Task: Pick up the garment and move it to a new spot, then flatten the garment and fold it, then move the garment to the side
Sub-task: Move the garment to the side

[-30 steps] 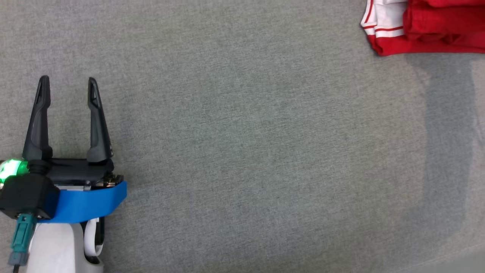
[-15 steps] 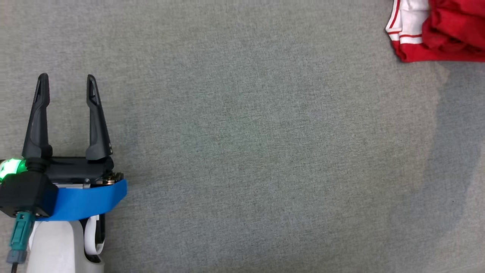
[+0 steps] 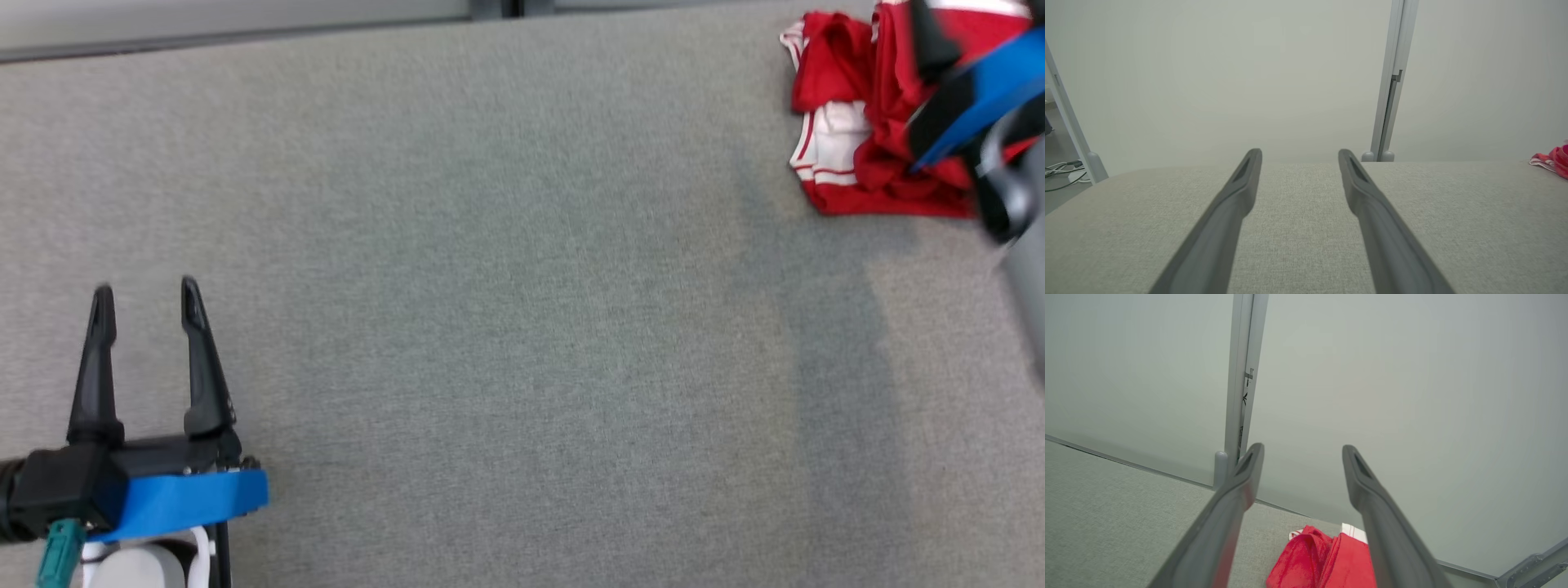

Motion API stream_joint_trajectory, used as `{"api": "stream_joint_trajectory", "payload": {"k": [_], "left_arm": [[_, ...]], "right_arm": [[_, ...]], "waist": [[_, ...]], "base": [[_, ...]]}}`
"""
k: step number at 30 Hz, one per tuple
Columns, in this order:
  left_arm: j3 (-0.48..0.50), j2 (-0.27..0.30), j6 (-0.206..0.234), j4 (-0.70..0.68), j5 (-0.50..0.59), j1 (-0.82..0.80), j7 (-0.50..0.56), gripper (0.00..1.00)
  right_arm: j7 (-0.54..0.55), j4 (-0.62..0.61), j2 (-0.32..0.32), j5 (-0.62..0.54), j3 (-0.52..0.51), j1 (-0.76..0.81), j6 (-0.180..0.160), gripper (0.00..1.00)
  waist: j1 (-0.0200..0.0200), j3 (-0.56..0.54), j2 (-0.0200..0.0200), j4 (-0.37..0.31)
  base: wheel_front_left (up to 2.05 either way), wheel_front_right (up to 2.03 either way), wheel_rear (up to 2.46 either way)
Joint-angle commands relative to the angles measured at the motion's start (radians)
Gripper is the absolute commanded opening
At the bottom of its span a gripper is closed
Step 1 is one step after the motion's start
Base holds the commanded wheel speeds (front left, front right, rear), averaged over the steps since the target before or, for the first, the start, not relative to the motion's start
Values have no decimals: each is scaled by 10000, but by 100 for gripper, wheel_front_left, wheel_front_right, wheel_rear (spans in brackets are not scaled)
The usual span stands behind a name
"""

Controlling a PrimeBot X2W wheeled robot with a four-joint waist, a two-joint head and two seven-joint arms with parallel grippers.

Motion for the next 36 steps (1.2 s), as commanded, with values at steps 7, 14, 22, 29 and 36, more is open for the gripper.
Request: {"api": "stream_joint_trajectory", "payload": {"k": [7, 14, 22, 29, 36], "left_arm": [[240, -161, -39, 633, -231, 850, -26, 100], [143, -254, -113, 1163, -288, 1236, -27, 100], [42, -300, -212, 1739, -250, 1453, -27, 100], [-98, -313, -278, 2211, -273, 1666, -27, 100], [-159, -321, -319, 2595, -279, 1842, -27, 100]], "right_arm": [[-39, -2858, 1394, -362, -1285, 3581, 2, 100], [-40, -3992, 2224, -570, -2447, 6063, 2, 100], [-41, -5175, 2885, -1034, -3426, 8516, 2, 100], [-41, -5879, 3408, -1410, -3965, 10127, 2, 100], [-41, -6114, 3672, -1659, -4040, 10851, 2, 100]], "waist": [[3, -1149, 2, 328], [3, -1788, 2, 849], [3, -2369, 2, 1195], [3, -2911, 2, 1324], [3, -3384, 2, 1408]], "base": [[0, 0, 0], [0, 0, 0], [0, 0, 0], [0, 0, 0], [0, 0, 0]]}}
